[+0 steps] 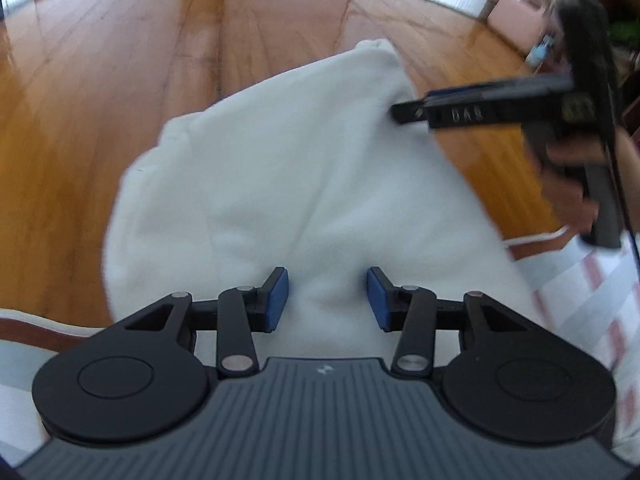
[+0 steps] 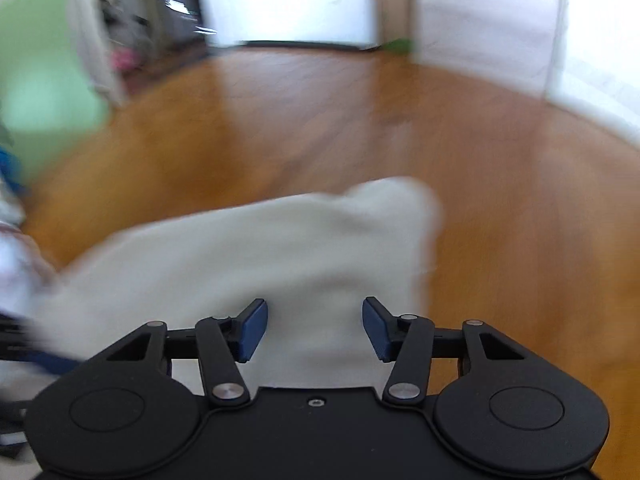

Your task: Fold clothes

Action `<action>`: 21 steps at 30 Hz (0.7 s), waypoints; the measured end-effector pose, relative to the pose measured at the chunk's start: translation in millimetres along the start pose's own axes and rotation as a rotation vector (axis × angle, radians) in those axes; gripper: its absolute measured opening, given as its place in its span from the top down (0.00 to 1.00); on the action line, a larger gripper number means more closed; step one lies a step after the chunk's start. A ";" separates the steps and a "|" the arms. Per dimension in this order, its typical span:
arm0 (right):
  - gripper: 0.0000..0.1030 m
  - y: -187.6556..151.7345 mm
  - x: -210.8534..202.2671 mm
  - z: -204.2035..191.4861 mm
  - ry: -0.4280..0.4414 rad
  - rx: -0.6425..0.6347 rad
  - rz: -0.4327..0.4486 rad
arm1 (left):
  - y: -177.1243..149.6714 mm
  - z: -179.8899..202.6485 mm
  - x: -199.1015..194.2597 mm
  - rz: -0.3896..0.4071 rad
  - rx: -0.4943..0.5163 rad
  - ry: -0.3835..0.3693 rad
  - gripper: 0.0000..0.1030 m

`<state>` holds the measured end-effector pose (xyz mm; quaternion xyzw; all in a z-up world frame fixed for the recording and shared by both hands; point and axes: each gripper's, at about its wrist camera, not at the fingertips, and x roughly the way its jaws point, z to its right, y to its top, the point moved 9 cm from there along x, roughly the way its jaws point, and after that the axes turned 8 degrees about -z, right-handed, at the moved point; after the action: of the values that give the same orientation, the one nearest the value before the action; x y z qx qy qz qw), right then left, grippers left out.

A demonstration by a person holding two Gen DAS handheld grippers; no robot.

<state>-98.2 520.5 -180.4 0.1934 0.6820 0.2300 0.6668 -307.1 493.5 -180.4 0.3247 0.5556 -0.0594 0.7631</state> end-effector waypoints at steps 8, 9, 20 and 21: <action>0.34 -41.1 -16.4 34.1 0.271 0.401 -0.106 | 1.0 -65.5 -41.8 0.078 -0.114 0.184 0.37; 0.31 -54.6 -20.4 33.0 0.317 0.446 -0.120 | -2.0 -78.8 -44.9 0.063 -0.110 0.286 0.32; 0.17 -138.5 -48.4 -12.7 0.619 0.550 -0.236 | -37.1 -117.0 -22.5 -0.106 -0.401 -0.139 0.26; 0.16 -138.0 -46.1 -14.2 0.617 0.548 -0.238 | -39.0 -114.0 -15.6 -0.120 -0.402 -0.148 0.26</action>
<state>-104.8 380.3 -221.4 0.2056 0.9029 0.0091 0.3774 -422.8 522.8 -202.9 0.1272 0.5170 -0.0164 0.8463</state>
